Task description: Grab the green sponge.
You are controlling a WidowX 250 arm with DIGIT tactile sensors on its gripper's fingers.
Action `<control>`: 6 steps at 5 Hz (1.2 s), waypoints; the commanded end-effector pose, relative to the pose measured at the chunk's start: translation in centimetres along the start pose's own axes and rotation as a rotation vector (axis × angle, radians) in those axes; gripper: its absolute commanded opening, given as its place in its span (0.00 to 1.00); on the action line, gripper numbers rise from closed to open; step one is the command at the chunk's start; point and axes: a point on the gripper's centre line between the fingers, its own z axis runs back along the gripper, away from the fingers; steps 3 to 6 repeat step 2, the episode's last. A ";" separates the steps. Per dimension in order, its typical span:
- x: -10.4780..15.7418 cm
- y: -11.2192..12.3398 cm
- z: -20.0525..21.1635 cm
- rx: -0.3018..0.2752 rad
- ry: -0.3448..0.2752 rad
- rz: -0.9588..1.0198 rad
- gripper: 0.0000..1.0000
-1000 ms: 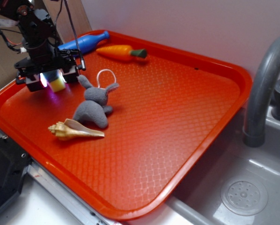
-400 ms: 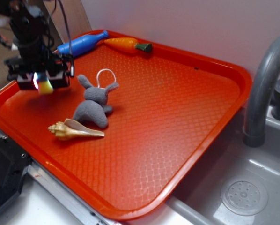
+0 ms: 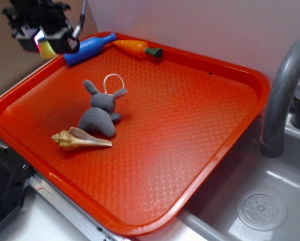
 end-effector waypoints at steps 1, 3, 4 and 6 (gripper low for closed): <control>-1.8 -2.2 7.4 -0.186 -0.095 -0.255 0.00; -0.2 -1.2 5.7 -0.156 -0.049 -0.216 0.00; -0.2 -1.2 5.7 -0.156 -0.049 -0.216 0.00; -0.2 -1.2 5.7 -0.156 -0.049 -0.216 0.00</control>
